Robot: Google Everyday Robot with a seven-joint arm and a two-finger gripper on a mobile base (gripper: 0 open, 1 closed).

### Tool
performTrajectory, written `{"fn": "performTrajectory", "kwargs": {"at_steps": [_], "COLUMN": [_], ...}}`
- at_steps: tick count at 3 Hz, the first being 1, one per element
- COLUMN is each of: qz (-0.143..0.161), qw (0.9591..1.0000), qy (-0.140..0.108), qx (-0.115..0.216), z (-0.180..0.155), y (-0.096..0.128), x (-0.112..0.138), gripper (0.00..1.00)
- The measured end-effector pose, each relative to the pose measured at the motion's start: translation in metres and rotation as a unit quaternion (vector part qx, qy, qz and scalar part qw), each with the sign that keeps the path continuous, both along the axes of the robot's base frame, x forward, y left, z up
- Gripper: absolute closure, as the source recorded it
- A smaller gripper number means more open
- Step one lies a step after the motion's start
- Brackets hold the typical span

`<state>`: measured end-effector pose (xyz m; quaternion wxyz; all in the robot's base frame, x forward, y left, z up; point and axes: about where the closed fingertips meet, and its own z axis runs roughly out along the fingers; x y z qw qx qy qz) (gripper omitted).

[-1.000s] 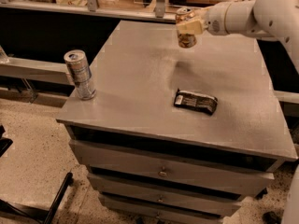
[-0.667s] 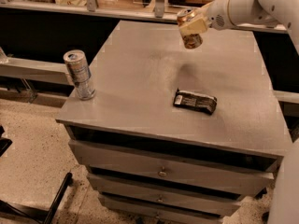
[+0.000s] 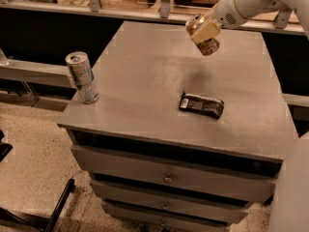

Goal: Knock orange can over

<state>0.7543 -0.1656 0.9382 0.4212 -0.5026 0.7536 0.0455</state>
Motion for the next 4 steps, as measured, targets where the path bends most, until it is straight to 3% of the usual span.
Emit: {"fn": "performTrajectory", "kwargs": {"at_steps": [1, 2, 3, 4], "qz": [-0.006, -0.013, -0.004, 0.034], "qw": [0.9982, 0.991, 0.9767, 0.9613], "qy": [0.011, 0.013, 0.02, 0.054], "qx": [-0.059, -0.133, -0.214, -0.268], "z": [-0.004, -0.005, -0.007, -0.016], "y": [-0.001, 0.001, 0.006, 0.015], "x": [-0.011, -0.02, -0.029, -0.037], "gripper": [1.0, 1.0, 1.0, 1.0]}}
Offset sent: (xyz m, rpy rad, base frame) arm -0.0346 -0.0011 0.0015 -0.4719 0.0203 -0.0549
